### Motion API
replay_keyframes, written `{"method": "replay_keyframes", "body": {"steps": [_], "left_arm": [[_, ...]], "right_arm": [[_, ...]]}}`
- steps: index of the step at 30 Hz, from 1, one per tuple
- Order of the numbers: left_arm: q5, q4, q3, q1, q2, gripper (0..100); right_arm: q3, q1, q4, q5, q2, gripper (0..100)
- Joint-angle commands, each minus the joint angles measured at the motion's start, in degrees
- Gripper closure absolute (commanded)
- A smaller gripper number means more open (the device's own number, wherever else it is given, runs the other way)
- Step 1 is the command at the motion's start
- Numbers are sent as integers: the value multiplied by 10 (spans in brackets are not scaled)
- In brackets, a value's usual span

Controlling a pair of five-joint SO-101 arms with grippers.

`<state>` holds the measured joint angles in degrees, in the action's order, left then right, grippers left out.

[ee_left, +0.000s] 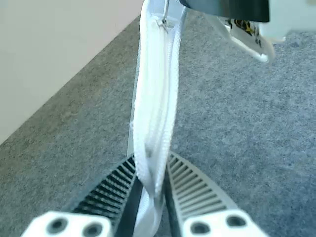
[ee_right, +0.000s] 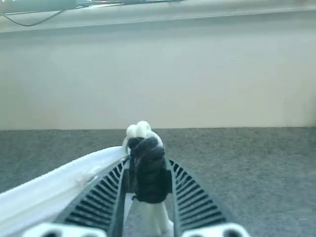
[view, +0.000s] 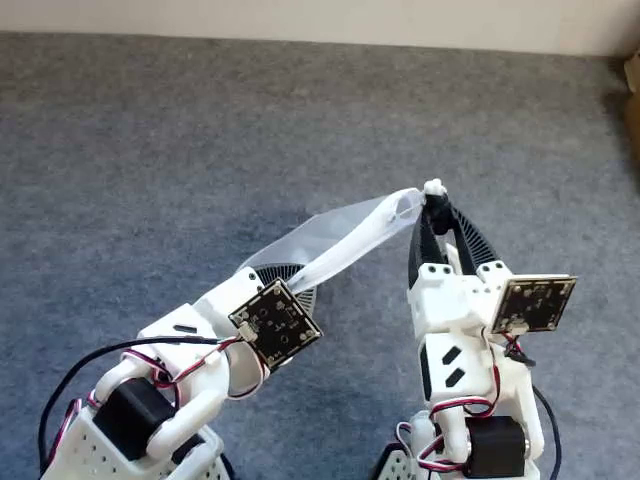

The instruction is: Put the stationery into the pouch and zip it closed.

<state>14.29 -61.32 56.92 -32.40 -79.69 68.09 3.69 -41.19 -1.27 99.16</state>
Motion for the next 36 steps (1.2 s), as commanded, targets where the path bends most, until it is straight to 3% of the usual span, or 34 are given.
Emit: {"method": "replay_keyframes", "body": {"steps": [1,5,10,21,24,27,30,34,36], "left_arm": [[-4,-8,-7,10,-9,995],[-4,-8,-8,11,-9,995],[-4,-8,-8,11,-9,995],[-3,-4,-5,29,-8,994],[56,-4,13,17,-3,990],[80,5,42,8,-3,902],[43,25,54,21,-3,792],[4,24,26,54,-8,777],[-15,-14,-9,54,-8,755]], "right_arm": [[-8,-36,24,28,-13,995],[-15,-37,25,50,-106,995],[-37,-116,43,56,-209,995],[-58,-137,43,61,-225,982],[-62,-115,-17,57,-225,872],[-77,-77,-69,57,-225,767],[-114,-66,-130,57,-218,757],[-159,-66,-215,57,-167,757],[-167,-60,-235,57,-133,757]]}}
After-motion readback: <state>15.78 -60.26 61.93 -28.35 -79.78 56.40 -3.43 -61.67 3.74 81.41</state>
